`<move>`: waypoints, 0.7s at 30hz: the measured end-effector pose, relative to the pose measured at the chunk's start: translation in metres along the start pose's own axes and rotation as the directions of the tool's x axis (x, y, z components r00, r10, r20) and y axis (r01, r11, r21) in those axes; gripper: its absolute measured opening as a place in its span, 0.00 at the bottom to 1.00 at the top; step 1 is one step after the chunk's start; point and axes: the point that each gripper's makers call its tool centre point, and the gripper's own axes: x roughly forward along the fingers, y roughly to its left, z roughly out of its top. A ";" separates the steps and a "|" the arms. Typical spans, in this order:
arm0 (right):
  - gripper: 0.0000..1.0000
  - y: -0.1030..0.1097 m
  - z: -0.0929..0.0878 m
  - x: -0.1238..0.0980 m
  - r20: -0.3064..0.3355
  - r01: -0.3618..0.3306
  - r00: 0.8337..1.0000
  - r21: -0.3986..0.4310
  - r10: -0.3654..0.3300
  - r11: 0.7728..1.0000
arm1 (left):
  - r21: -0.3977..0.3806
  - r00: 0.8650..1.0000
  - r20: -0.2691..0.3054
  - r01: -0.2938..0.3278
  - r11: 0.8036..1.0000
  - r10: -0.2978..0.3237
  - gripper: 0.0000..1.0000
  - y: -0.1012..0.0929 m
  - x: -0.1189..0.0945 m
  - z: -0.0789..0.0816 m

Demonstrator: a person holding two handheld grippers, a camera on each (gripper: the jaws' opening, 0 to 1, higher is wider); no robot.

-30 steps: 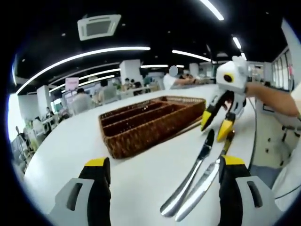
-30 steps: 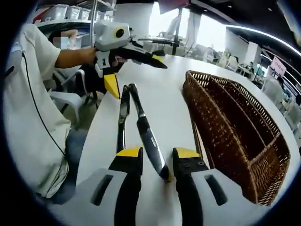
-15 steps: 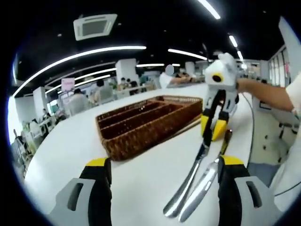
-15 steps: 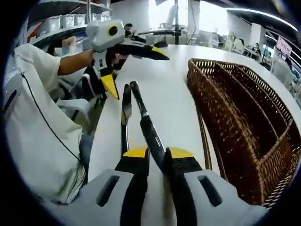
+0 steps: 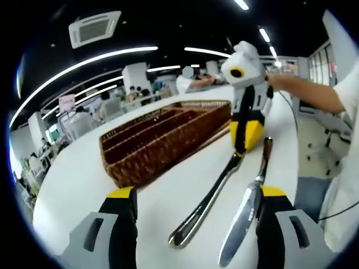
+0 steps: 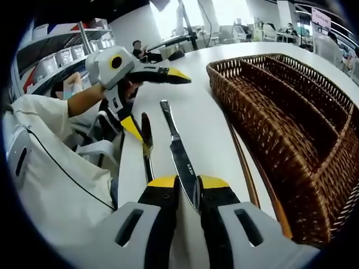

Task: Arrange the knives, forks, and spoons in their matching storage slots by inserting each utensil handle-first until every utensil is classified and aligned in the correct compartment

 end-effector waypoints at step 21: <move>0.13 -0.002 0.002 0.002 -0.006 -0.012 1.000 0.015 0.013 1.000 | 0.097 0.983 -0.125 0.148 0.984 -0.135 0.45 -0.009 0.020 0.001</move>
